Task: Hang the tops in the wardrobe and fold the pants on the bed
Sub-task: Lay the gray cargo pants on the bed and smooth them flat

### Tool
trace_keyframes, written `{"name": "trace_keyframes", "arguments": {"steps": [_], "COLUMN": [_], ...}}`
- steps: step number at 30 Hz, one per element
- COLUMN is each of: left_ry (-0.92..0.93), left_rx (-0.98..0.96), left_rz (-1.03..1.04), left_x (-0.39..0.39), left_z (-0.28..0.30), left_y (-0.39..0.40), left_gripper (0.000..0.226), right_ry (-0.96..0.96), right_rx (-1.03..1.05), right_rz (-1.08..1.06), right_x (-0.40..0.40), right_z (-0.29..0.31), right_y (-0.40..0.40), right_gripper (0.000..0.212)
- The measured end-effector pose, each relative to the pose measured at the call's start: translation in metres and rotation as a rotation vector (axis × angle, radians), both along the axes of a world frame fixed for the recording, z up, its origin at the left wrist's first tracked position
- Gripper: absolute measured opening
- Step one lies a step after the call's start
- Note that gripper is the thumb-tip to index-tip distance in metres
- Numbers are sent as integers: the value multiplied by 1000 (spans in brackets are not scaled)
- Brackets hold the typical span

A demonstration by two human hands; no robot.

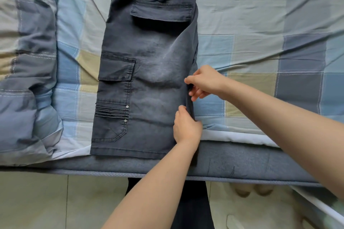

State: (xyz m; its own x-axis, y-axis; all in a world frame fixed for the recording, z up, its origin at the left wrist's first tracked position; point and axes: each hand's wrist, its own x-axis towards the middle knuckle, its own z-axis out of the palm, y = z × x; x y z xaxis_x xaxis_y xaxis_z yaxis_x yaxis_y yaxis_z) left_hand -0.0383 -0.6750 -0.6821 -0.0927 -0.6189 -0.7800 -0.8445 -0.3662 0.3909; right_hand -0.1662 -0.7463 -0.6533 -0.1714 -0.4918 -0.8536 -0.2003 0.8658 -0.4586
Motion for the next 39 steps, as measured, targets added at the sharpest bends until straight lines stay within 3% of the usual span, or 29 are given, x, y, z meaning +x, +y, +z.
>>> {"name": "trace_keyframes", "arguments": {"steps": [3,7,10,15,17,19,22,24,26,29,30,33,39], "left_ry": [88,142,147,163,149,125,151,168,187,281,278,215,96], "left_rx": [93,302,351,445,474,555,766,797,478,-376,-532,-665,-664], "left_rz": [115,213,166,71,42,48,-110,-309,-677,-1260,-1408,-1718,-1937], "left_x": [31,76,107,129,133,136,152,171,195,225,232,247,234], "left_z": [-7,-16,-21,-23,-20,-14,-1,9,13,16,16,5,-20], "left_y": [-11,-21,-26,-26,-25,-22,-23,-35,-65,-123,-141,-179,-211], "left_gripper": [8,8,5,5,15,24,14,23,38,47,51,67,87], "right_ry": [39,57,130,179,238,365,602,688,728,792,800,806,725], "right_rx": [38,44,2,-139,-305,-550,-677,-630,-620,-696,-720,-785,-773], "right_rz": [-37,-197,-287,-166,46,469,1142,1390,1464,1559,1586,1582,1503], "right_x": [15,40,55,68,63,52,37,29,26,28,29,32,38], "right_z": [-7,-26,-40,-49,-44,-38,-31,-31,-36,-49,-52,-62,-69], "right_y": [-19,-36,-43,-32,-14,13,57,76,86,81,77,71,69], "right_gripper": [16,14,14,34,27,15,58,67,68,71,72,71,66]}}
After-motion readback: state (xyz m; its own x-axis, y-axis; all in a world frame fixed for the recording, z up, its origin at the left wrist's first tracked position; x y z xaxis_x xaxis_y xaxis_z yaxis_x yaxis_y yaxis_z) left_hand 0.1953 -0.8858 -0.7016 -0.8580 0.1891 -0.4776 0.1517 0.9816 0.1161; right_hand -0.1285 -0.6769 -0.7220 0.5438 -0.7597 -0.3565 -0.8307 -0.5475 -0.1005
